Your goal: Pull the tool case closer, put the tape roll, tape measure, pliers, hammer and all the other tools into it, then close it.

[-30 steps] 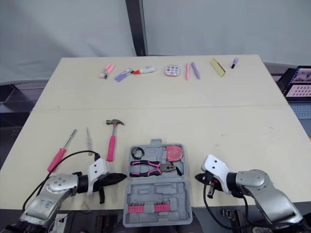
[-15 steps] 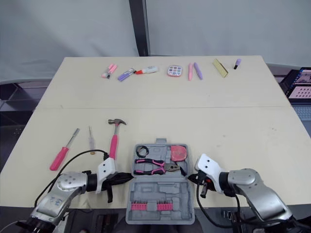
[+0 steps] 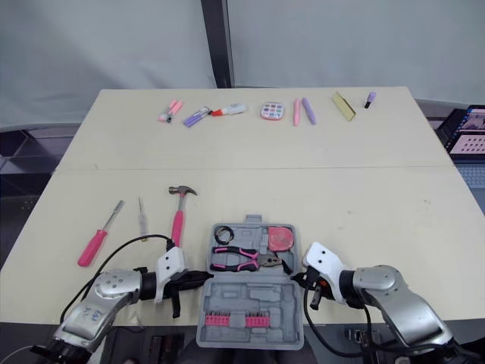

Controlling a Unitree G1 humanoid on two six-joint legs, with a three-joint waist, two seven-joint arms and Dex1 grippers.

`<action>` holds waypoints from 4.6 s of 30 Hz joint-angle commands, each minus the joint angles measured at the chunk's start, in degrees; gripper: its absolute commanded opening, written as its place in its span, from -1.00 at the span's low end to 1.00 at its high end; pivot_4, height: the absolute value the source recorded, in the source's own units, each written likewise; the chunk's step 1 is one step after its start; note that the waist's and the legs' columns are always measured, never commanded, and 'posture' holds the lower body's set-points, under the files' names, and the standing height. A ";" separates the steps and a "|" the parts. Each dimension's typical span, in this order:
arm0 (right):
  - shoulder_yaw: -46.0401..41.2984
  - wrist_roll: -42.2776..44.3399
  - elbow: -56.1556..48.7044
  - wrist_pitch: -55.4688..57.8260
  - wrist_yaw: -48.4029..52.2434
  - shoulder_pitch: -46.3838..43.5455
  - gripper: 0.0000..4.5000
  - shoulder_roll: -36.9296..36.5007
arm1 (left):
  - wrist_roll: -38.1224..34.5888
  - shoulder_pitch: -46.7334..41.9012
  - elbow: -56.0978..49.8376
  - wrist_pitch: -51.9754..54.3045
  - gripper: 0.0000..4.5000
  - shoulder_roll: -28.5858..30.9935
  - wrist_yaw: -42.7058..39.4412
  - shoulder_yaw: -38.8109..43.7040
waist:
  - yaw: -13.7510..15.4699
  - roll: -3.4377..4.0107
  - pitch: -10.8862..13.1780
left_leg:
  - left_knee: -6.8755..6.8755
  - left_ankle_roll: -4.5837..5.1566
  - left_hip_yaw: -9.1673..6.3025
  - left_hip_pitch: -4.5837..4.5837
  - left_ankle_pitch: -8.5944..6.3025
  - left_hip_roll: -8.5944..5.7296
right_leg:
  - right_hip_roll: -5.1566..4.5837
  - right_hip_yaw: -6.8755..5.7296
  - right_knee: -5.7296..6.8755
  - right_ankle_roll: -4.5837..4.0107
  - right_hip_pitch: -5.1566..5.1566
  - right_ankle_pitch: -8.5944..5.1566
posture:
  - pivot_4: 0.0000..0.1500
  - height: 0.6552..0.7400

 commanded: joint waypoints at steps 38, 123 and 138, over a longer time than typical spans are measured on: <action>-0.47 -1.55 1.40 0.87 -4.43 -5.81 -0.99 6.34 | 1.16 -6.86 1.75 4.44 -0.99 -6.21 5.06 0.83 | -0.10 0.02 -0.02 | 0.14 0.00 0.00 -0.01 0.00 -0.01 | 0.01 0.01 0.48 0.00 -0.11 0.00 | 1.00 1.00; -2.20 -7.10 7.96 -1.68 -7.85 -8.29 -0.99 8.27 | 1.75 -10.63 5.00 6.09 -0.99 -2.93 5.60 4.13 | -1.45 0.02 -0.03 | 0.16 -0.01 0.05 -0.14 0.00 -0.04 | -0.02 0.02 1.27 0.00 -0.74 0.00 | 1.00 1.00; -13.75 7.87 -3.81 5.97 -0.24 -2.77 -0.99 -0.27 | -17.48 0.78 -16.28 14.41 -0.99 1.73 0.78 21.10 | -1.62 0.02 -0.03 | -0.04 -0.01 0.11 -0.18 0.00 0.04 | 0.01 0.04 0.92 0.00 -0.71 0.00 | 1.00 1.00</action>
